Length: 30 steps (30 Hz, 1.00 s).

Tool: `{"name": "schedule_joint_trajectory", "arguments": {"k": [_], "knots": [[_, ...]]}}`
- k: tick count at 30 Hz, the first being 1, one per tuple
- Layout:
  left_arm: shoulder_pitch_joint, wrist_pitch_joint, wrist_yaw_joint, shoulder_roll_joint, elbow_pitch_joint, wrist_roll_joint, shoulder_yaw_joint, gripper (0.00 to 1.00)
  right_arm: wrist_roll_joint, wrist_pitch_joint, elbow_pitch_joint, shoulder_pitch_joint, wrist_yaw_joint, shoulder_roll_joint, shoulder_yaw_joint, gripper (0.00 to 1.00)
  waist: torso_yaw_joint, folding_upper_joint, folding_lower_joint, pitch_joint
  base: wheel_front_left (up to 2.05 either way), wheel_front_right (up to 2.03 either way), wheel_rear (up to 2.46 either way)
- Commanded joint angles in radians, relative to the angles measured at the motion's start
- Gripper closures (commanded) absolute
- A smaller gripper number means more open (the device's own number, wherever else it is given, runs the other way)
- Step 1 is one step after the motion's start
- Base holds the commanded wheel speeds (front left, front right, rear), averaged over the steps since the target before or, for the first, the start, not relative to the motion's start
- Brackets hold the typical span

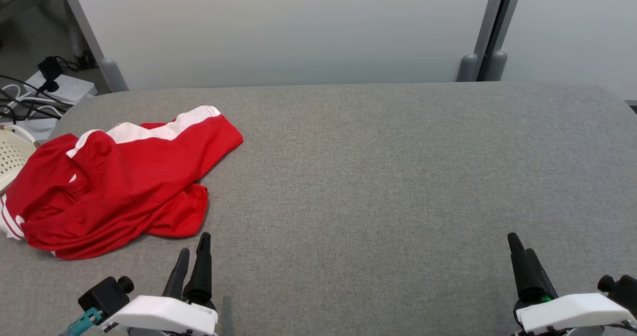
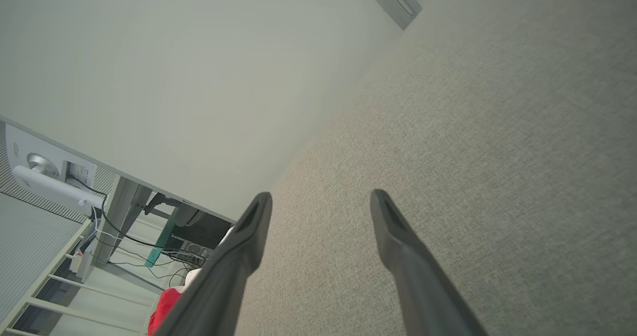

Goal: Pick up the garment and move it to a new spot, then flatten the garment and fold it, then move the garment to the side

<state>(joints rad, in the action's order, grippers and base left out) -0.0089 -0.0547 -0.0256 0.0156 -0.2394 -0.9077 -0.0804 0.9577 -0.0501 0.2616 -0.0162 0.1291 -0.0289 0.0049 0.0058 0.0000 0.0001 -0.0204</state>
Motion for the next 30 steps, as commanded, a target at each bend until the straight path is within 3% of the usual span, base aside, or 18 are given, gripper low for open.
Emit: {"name": "schedule_joint_trajectory", "arguments": {"k": [1,30], "knots": [[-0.058,-0.013,0.006,0.010,0.027,0.035,0.007,0.00,-0.030,-0.017,-0.037,-0.040,0.001,-0.016,0.013,0.00,0.000,0.0000,-0.0001,0.000,0.00,0.00,0.00],[-0.124,-0.098,0.097,0.035,0.050,0.422,-0.095,0.00,-0.354,-0.102,-0.093,-0.058,0.001,-0.039,0.063,0.00,0.000,0.0000,-0.0001,0.008,0.00,0.00,0.00]]}}
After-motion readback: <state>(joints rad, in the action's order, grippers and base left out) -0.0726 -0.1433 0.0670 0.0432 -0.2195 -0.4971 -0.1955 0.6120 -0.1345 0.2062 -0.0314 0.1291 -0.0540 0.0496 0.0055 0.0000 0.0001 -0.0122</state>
